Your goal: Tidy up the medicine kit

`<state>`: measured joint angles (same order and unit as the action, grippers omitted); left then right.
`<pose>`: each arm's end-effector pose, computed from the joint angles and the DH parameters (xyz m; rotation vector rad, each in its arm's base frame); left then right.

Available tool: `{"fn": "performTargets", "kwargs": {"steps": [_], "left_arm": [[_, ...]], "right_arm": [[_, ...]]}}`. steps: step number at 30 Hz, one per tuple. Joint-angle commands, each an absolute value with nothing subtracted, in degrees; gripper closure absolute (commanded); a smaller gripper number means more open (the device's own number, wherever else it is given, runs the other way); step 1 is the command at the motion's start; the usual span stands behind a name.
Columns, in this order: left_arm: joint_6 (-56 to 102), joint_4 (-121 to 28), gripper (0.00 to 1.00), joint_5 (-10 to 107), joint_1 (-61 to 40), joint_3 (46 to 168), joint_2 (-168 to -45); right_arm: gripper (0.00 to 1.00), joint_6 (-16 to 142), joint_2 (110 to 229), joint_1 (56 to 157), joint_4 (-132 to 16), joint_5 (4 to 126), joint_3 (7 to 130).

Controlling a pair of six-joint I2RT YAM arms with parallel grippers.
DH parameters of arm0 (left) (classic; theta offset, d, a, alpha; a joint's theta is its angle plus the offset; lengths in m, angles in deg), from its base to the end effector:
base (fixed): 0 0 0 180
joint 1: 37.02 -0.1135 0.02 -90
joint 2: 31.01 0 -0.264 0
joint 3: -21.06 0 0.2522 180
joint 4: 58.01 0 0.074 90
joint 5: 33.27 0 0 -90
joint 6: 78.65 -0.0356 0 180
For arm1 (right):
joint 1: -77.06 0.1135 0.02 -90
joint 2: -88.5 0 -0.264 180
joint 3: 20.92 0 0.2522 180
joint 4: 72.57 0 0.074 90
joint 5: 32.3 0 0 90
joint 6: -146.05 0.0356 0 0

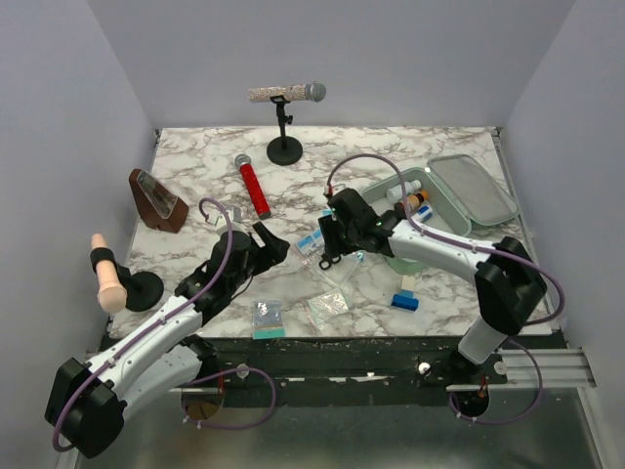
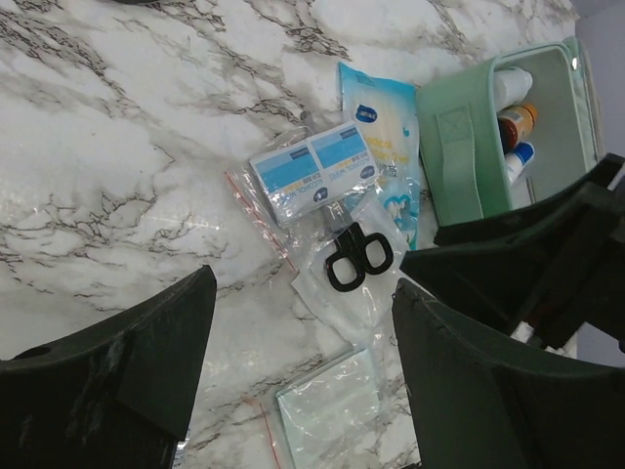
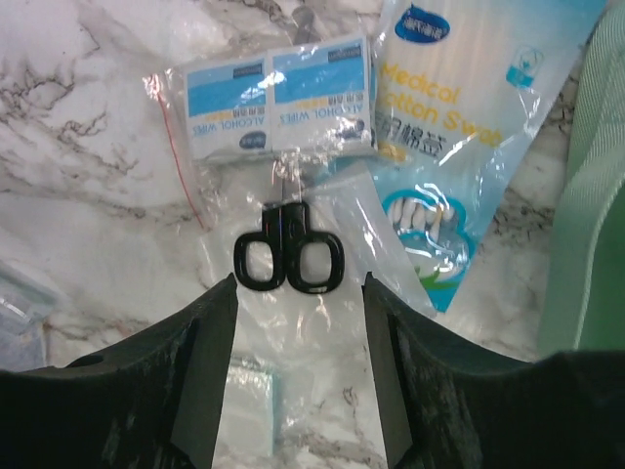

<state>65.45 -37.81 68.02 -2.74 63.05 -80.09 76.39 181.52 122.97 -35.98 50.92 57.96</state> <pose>0.1643 -0.1036 0.2319 -0.4907 2.0669 -0.7503 0.2449 0.2468 0.2309 -0.4980 2.4318 0.3607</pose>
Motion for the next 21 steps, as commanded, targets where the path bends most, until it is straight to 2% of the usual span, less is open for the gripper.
{"fn": "performTargets", "kwargs": {"steps": [1, 9, 21], "left_arm": [[66.01, -36.52, 0.18, 67.89, -2.3, 61.89, -78.65], [66.1, -35.81, 0.18, 68.42, -2.3, 60.92, -77.59], [66.1, -37.83, 0.18, 67.01, -2.3, 60.66, -79.97]], "right_arm": [[0.38, 71.17, 188.86, 124.87, -32.98, 45.41, 65.42], [0.4, 68.27, 194.32, 126.02, -31.13, 41.54, 67.54], [0.41, 67.66, 195.47, 128.48, -31.13, 39.51, 65.44]]}}
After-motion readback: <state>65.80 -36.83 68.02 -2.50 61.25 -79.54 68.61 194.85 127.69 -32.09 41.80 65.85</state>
